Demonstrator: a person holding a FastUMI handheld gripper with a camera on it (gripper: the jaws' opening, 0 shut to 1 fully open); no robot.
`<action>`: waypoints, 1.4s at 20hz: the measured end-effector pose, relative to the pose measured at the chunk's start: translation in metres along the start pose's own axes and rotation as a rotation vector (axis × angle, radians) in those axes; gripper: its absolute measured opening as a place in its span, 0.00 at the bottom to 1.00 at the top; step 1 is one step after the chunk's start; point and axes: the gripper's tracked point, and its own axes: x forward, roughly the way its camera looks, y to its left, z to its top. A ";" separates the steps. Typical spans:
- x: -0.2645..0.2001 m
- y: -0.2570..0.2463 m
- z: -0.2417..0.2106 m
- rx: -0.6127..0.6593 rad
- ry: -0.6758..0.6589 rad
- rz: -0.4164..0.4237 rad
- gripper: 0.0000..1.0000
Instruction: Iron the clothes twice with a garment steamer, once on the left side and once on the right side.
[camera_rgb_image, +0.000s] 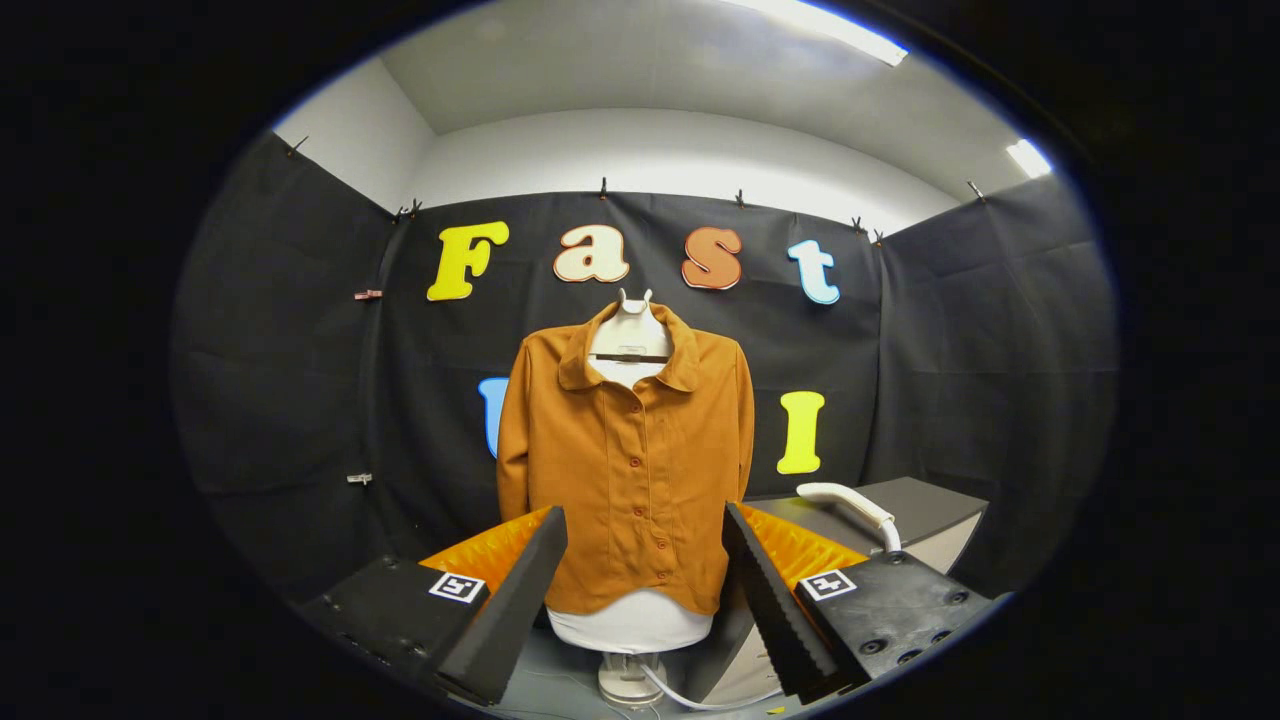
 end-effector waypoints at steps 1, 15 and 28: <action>0.000 0.000 0.000 0.001 0.000 0.000 0.98; 0.009 0.016 -0.003 -0.013 0.014 -0.050 0.98; 0.041 0.019 -0.021 0.008 0.042 -0.141 0.98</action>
